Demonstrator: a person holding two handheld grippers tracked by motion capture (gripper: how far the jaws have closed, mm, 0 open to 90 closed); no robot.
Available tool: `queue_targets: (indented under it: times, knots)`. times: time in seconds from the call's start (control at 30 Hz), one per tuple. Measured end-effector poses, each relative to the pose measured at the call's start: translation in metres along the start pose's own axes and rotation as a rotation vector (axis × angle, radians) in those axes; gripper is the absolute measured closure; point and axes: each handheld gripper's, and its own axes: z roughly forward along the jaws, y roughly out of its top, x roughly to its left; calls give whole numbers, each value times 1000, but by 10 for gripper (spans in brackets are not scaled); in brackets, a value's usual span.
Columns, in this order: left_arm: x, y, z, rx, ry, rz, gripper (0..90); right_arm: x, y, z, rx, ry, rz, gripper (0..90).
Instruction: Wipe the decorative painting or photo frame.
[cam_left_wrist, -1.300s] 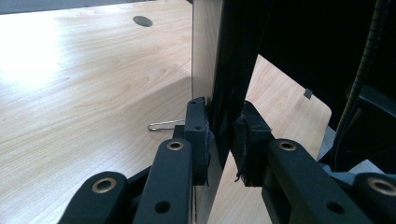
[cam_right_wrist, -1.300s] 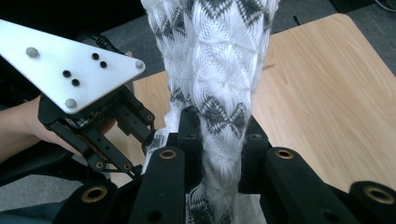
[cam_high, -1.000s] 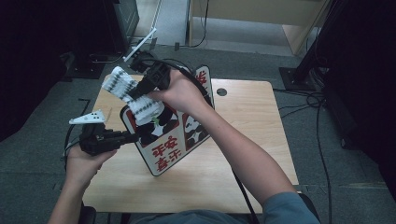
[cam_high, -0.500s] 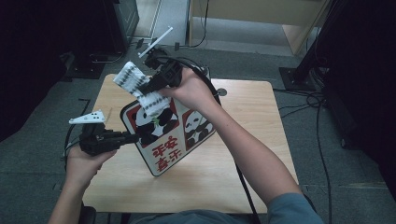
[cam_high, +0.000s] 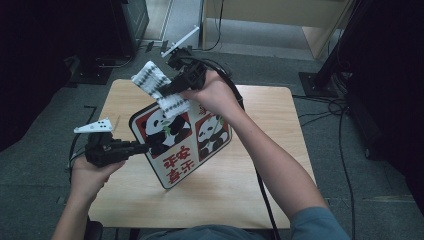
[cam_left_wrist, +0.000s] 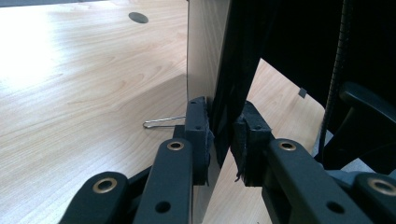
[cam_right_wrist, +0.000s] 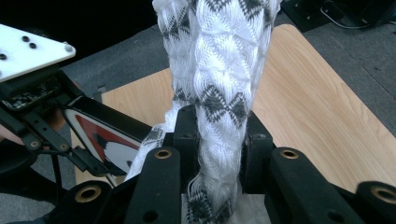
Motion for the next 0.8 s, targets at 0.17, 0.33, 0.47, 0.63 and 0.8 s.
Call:
queue_targets:
  times: [0.17, 0.33, 0.47, 0.63, 0.8]
  knots:
    - [0, 0, 0, -1, -1, 0, 780, -6, -2, -4, -2, -15, 3, 739]
    - [0, 0, 0, -1, -2, -2, 779, -12, -5, -8, -1, -28, 15, 739]
    - [0, 0, 0, 0, -4, 2, 780, -17, -8, -10, -10, -33, 19, 740]
    - [-1, 0, 0, 1, -3, 1, 781, -23, -11, -13, -21, -32, 35, 740]
    - [0, -1, 0, -1, -4, 0, 781, -30, -13, -16, -20, -39, 46, 741]
